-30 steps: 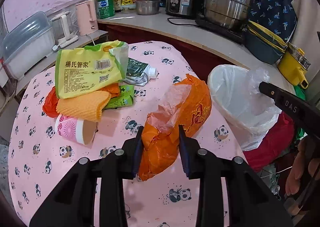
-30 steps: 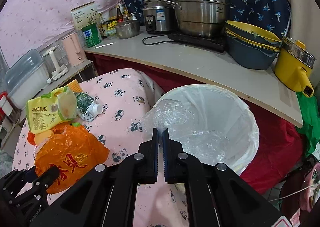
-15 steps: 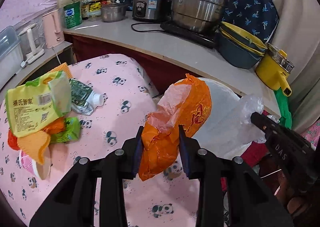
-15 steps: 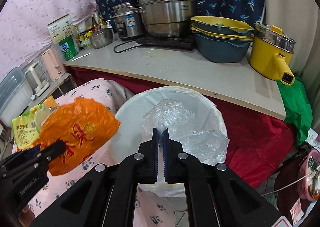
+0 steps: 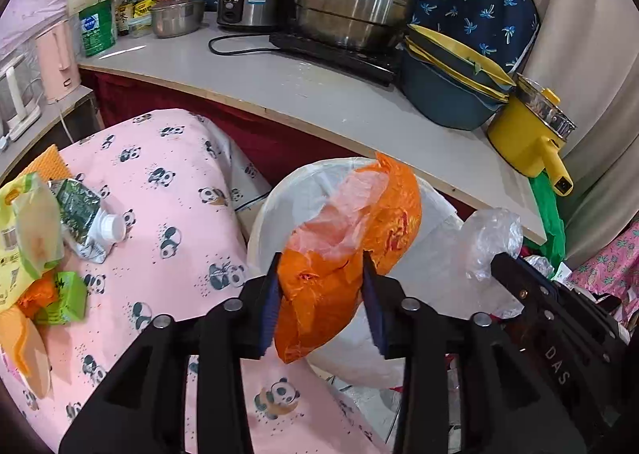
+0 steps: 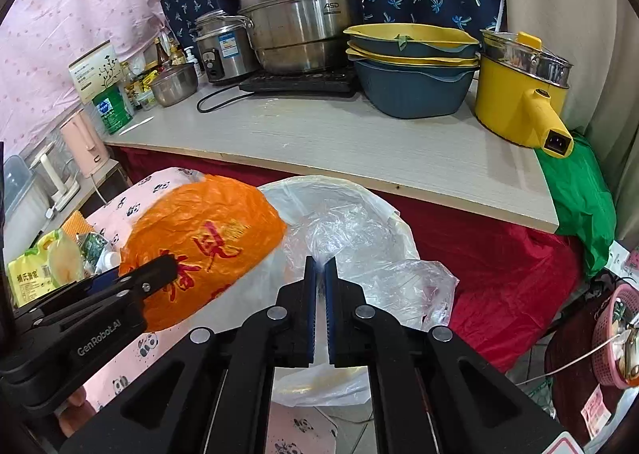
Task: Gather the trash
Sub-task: 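Carry both items over the white bin and open both grippers to drop them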
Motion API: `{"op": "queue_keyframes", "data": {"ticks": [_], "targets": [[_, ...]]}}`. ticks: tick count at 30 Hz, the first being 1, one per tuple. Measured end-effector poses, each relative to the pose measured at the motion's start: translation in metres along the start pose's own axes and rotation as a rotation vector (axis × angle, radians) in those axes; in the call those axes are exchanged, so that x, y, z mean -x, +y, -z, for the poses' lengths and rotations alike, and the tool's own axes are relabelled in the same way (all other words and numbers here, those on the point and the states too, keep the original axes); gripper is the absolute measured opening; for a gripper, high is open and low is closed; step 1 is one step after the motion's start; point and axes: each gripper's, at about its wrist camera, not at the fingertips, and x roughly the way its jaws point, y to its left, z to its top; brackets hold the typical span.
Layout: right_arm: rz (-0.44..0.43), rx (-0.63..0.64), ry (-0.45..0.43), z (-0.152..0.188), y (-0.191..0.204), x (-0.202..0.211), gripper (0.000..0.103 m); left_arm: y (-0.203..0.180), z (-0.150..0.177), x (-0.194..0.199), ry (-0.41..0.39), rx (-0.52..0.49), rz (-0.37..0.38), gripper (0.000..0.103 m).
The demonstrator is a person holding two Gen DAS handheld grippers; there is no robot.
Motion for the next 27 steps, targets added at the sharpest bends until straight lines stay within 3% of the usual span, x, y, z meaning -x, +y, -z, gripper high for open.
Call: {"op": "queue_keyframes", "data": {"ticks": [6,17,21,27], "targets": [[-0.005,-0.005,-0.003,-0.002,0.001,-0.001,0.004,0.006,-0.008,0.001,-0.017,0.035,-0.002,0.056],[-0.027,-0.013,-0.003,-0.008,0.006,-0.006,0.008,0.028,-0.009,0.013,-0.034,0.075,-0.039,0.059],[-0.033,0.001,-0.012,-0.011,0.013,-0.008,0.011,0.035,-0.008,0.020,-0.050,0.086,-0.063,0.066],[-0.039,0.005,-0.051,-0.020,0.025,-0.005,0.041,0.049,-0.004,0.037,-0.078,0.105,-0.097,0.073]]}}
